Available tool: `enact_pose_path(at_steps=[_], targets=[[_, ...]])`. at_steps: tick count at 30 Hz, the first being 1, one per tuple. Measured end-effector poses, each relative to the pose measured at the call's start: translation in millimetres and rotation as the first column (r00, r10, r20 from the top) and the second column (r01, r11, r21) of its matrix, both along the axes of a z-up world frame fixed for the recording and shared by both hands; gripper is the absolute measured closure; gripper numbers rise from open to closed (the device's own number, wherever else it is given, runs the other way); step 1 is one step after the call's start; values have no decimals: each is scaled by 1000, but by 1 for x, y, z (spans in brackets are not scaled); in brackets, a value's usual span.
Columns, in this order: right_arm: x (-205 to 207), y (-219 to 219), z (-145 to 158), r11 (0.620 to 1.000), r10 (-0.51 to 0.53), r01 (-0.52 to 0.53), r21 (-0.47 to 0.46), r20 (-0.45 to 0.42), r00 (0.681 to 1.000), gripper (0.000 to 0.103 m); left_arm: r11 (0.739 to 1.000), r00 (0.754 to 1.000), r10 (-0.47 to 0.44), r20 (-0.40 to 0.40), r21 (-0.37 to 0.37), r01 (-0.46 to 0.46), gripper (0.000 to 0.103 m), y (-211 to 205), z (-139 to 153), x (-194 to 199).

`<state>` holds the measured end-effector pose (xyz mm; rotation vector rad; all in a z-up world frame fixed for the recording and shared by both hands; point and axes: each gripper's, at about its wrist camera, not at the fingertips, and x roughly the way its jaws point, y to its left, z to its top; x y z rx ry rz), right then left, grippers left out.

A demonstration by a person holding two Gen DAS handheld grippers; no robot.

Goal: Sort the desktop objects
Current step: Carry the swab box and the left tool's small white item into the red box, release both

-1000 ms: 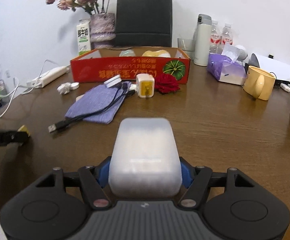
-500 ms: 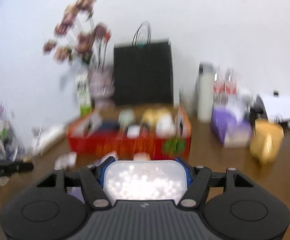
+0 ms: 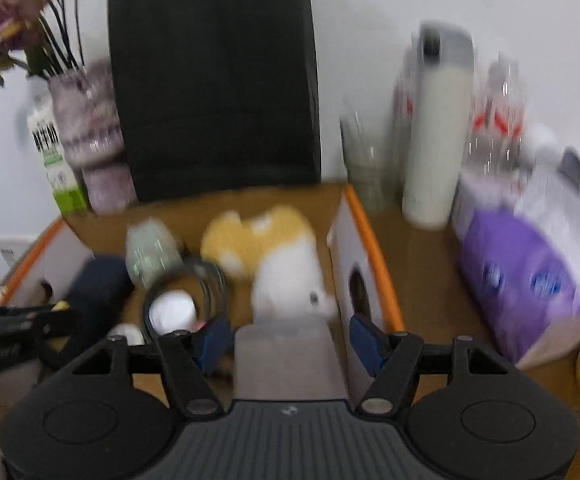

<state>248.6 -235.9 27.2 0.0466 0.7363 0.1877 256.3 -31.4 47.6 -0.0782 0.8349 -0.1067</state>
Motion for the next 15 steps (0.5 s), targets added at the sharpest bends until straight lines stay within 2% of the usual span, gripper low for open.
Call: enact_pose_path(at_steps=[2,4,5,6,7,8,10,11,12,14,15], targets=[[-9,-5,4,999,33,-34,32,22,999,38,999,1000,-27,-13,-21,27,91,0,-2,1],[-12,-6,14,999,49,-50,10,52,997,38,999,999,-36,-20,-27,35,91,1,-2,5],[-11,-5,17,999,50,-50,-9,52,997,40,998,998,-42,-37,-40,41,91,1,-3,9],[-9,-3,17,998,57,-56,-24,41,998,48,997,997,-45,-59,-58,41,91,2,-4,10],[-6,-1,15,997,71,-70,-37,23,997,53,997,996,-40,-83,-69,34,86,2,-5,14],[-3,2,11,995,83,-83,-47,1,997,54,997,995,-29,-100,-67,23,81,1,-8,17],[2,5,2,994,98,-99,-54,-30,995,53,998,995,-31,-90,-64,26,60,2,-10,12],[1,5,-2,994,93,-94,-62,-25,995,49,997,996,-41,-81,-67,36,56,3,-9,9],[-1,5,-5,993,87,-88,-76,-19,996,39,996,996,-53,-68,-73,48,51,3,-7,5],[-6,7,-8,989,103,-103,-103,-4,995,35,996,998,-50,-35,-71,48,47,7,-2,-2],[-8,8,-9,987,107,-107,-121,-5,994,34,997,999,-41,-26,-66,39,40,8,1,-4]])
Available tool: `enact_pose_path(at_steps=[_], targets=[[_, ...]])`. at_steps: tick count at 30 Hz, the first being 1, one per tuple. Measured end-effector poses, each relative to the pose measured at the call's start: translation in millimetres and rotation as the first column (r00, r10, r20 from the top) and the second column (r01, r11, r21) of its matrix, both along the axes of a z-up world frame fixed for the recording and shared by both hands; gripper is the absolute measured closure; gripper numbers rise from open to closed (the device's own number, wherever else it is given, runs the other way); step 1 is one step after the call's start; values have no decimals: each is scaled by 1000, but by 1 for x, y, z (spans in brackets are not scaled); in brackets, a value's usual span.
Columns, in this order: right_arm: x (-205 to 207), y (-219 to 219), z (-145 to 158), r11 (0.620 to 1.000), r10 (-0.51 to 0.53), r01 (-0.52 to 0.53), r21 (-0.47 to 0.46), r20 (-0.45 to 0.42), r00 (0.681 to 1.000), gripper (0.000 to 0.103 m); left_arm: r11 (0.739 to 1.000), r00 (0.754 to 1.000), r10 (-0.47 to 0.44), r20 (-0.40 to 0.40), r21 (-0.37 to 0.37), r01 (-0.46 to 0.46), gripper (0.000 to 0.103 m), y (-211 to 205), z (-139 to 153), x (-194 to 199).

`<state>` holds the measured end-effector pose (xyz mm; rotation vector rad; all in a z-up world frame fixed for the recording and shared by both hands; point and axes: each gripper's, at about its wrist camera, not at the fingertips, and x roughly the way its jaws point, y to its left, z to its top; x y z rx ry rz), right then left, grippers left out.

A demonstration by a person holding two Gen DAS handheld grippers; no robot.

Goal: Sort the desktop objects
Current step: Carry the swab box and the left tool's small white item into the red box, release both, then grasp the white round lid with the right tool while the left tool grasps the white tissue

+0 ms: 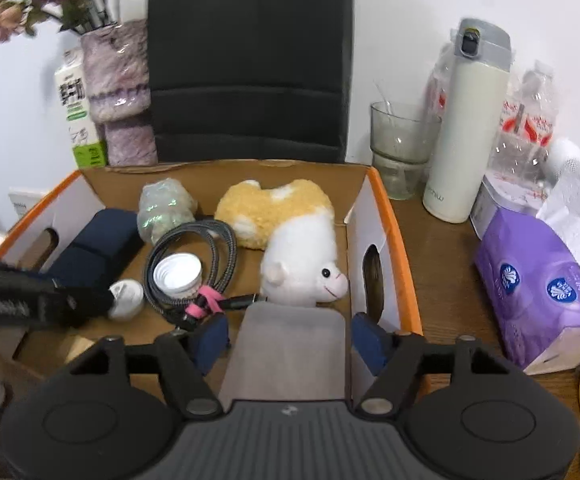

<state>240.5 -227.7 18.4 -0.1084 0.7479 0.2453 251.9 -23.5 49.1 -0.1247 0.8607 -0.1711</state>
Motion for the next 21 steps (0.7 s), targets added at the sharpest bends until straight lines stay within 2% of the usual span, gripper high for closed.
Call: enact_pose_path(at_steps=[3,7,9,12,14,18,19,21], targets=[[-7,2,0,1000,1,-2,-27,-13,1000,34,1000,1000,13,1,11,-13,37,3,8,-10],[-15,-2,2,1000,-14,14,-5,-26,1000,30,1000,999,21,46,18,-22,22,4,18,-42],[-17,-4,4,1000,-26,27,17,-37,999,29,998,997,49,66,45,-52,21,4,21,-63],[-26,-13,14,994,-47,52,100,-48,998,27,996,991,69,118,40,-74,20,5,26,-97],[-43,-17,25,990,-64,66,124,-23,998,25,992,984,101,146,60,-111,15,7,30,-121],[-95,-21,43,989,-76,64,136,88,993,16,993,974,92,208,55,-106,9,10,37,-173],[-110,-22,45,988,-82,66,141,111,990,15,993,968,92,232,55,-107,5,12,38,-187],[-138,-22,45,986,-84,60,157,150,985,15,991,951,115,287,32,-129,2,18,36,-217]])
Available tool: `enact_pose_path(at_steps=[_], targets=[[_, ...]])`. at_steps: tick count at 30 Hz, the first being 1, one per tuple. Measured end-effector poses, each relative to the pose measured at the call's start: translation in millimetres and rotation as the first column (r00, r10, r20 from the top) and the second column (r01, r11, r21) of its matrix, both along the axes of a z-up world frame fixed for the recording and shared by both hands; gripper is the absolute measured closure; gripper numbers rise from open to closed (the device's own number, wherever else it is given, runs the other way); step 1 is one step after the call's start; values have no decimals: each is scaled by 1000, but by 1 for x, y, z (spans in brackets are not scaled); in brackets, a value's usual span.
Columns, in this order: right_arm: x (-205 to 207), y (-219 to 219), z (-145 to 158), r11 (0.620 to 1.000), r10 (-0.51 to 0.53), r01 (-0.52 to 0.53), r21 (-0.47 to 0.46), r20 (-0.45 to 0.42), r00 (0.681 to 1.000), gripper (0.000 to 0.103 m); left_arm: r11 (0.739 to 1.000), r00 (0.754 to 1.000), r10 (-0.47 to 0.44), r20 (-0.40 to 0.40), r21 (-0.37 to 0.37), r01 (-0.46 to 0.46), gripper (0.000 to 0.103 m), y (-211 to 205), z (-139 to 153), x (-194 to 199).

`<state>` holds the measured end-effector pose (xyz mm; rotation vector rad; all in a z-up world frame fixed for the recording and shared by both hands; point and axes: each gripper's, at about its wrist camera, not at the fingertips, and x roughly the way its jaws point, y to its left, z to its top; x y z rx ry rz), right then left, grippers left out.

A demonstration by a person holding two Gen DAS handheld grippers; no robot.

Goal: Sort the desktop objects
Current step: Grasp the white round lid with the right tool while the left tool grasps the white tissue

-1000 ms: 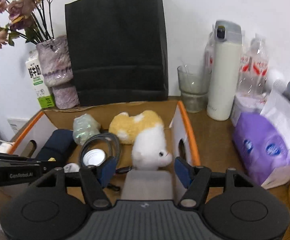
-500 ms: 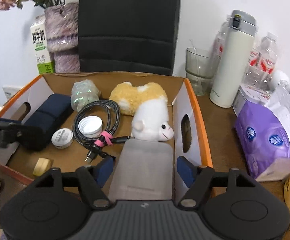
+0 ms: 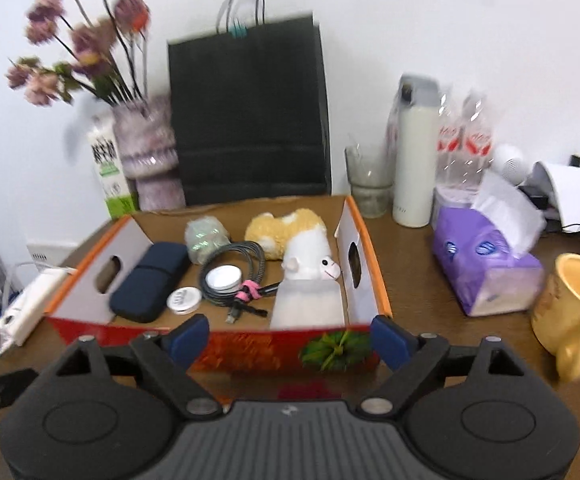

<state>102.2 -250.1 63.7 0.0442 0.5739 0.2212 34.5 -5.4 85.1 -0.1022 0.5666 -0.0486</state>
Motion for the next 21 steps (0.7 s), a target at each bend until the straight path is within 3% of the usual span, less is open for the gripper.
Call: enact_pose_path(at_steps=[3,5,9,11,15,18,21], targets=[[-42,2,-9,1000,8,-8,2,45,999,14,999,999,15,50,-49,-12,1,12,-13,-38],[-64,9,-21,999,21,-20,-25,30,999,14,997,998,4,55,-79,0,1,19,-27,-55],[-102,16,-45,997,70,-70,-9,2,998,14,1000,1000,-24,-3,4,24,1,16,-46,-67],[-114,17,-57,994,106,-105,19,-31,994,14,1000,1000,-20,-3,16,20,1,17,-51,-75],[-129,18,-69,989,148,-147,14,-46,988,14,999,1000,14,-6,-40,-14,1,21,-61,-84],[-134,11,-80,992,126,-124,19,-98,987,14,1000,1000,3,-28,-14,-3,1,17,-69,-83],[-139,-1,-79,992,95,-87,95,-82,992,14,999,999,18,-28,-26,-19,2,15,-75,-80]])
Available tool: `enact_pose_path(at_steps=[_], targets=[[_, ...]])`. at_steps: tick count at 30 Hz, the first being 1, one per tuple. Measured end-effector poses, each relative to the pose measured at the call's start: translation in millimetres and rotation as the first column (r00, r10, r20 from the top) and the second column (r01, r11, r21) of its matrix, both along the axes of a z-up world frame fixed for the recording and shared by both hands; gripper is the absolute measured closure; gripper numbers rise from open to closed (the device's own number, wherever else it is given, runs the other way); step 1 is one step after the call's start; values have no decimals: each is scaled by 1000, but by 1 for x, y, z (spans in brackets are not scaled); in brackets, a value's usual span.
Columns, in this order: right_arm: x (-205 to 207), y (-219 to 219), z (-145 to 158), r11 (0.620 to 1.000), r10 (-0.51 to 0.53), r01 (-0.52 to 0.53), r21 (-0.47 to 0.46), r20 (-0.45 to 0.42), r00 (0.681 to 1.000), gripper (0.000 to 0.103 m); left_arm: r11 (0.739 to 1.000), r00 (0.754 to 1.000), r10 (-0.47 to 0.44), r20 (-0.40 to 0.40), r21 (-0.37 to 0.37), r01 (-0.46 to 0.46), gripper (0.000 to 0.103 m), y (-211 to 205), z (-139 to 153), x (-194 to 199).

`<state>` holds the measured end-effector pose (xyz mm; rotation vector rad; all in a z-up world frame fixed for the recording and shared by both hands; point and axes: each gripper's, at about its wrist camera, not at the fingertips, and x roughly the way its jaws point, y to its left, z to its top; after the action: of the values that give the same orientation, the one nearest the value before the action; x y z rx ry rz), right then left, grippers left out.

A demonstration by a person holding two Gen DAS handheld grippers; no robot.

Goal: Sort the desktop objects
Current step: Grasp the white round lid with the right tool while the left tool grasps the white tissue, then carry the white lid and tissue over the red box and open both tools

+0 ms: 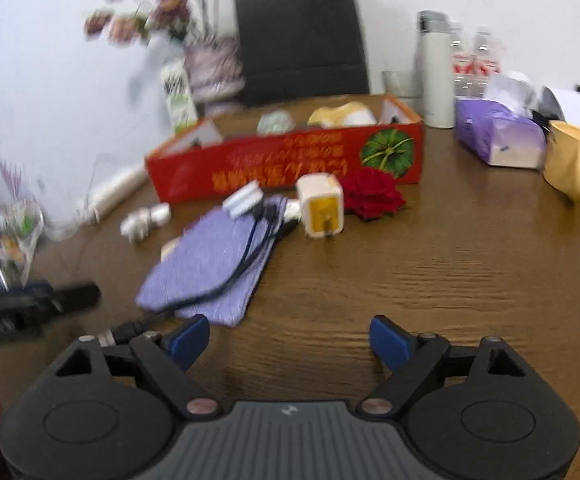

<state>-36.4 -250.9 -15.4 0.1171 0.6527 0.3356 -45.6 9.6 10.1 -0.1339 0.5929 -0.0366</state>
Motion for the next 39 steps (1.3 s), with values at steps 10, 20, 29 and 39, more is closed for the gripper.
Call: enact_pose_path(at_steps=[10,20,29,39], targets=[[45,41,14,985,109,-95,-147,92,990,29,999,1000,23,-11,-25,-23,19,20,14,80],[133,106,16,935,220,-188,-302,77,972,35,989,993,101,-67,-106,-108,78,43,-11,126],[141,106,1,953,197,-181,-244,40,980,64,989,995,83,-54,-115,-89,79,47,-8,119],[68,55,39,983,127,-107,-149,130,983,64,990,998,-60,25,-128,63,79,18,13,44]])
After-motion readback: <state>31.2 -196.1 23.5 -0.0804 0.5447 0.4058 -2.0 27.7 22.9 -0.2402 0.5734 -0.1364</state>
